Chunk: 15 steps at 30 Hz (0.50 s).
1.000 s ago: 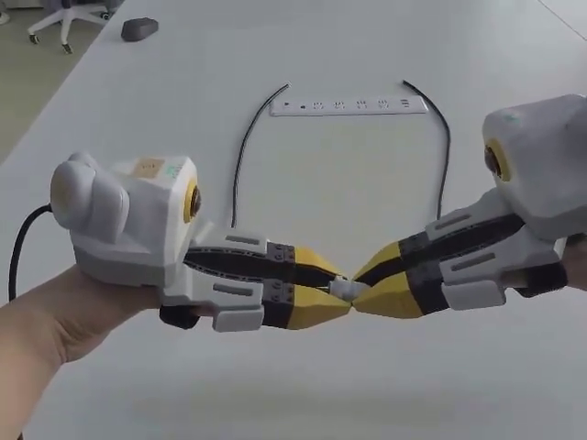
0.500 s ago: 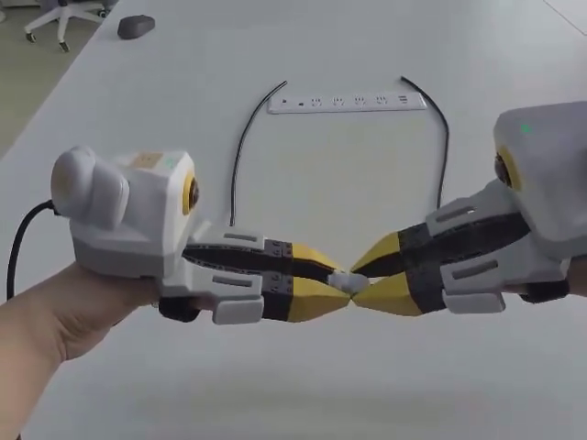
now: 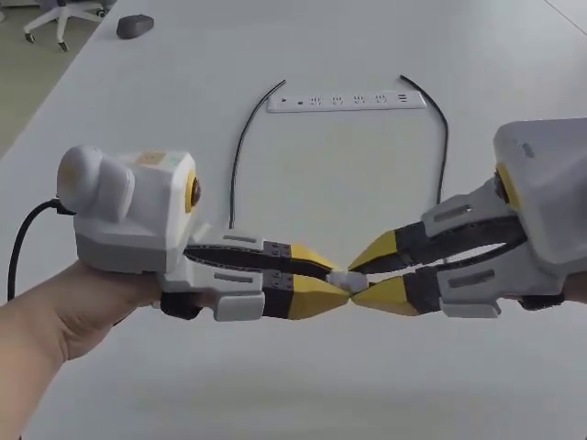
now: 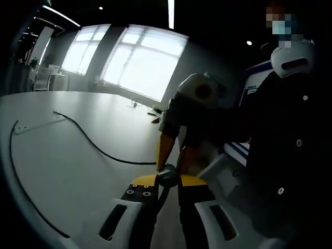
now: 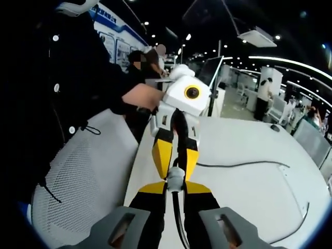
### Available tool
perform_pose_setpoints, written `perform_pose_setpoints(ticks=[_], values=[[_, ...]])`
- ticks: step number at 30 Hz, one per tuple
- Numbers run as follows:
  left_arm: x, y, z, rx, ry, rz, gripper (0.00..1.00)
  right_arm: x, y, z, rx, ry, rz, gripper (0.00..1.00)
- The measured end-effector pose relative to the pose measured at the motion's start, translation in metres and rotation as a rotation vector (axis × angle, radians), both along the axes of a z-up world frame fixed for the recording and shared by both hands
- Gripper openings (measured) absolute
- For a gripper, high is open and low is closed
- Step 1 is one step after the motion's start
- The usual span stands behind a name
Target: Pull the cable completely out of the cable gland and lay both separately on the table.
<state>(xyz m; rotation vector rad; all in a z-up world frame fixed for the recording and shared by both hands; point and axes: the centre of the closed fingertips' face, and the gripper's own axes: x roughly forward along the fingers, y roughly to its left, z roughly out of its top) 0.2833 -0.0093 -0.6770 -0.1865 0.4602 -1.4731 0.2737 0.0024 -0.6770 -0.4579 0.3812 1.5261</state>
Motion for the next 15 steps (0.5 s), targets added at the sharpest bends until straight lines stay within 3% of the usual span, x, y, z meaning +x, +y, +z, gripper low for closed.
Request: perform_pose_setpoints(ticks=[2,4,5,6,9,11,13,15], values=[[-0.0006,-0.0004,-0.0001,0.001,-0.011,-0.007,0.15,0.0003,-0.0009,-0.0001,0.001,0.063,-0.020,0.07],[-0.0003,-0.0005,0.0005,0.000,-0.012,-0.006,0.15,0.0019,-0.0013,0.0004,0.009,0.058,-0.017,0.08],[-0.0016,-0.0008,-0.0002,0.004,-0.018,-0.014,0.15,0.0002,-0.0019,-0.0009,0.002,0.091,-0.011,0.08],[-0.0009,-0.0009,-0.0011,0.009,-0.025,-0.011,0.15,0.0030,-0.0020,-0.0008,0.007,0.087,-0.027,0.08],[-0.0009,-0.0002,-0.0014,0.008,-0.025,-0.012,0.15,0.0031,-0.0020,0.0007,0.024,0.160,-0.054,0.17],[-0.0010,0.0003,-0.0018,0.011,-0.034,-0.015,0.15,0.0044,-0.0022,0.0018,0.031,0.179,-0.055,0.23],[-0.0012,0.0001,-0.0011,0.010,-0.042,-0.018,0.15,0.0063,-0.0031,0.0033,0.040,0.187,-0.060,0.19],[-0.0017,-0.0001,0.0006,0.006,-0.059,-0.020,0.15,0.0056,-0.0019,0.0065,0.062,0.245,-0.077,0.19]])
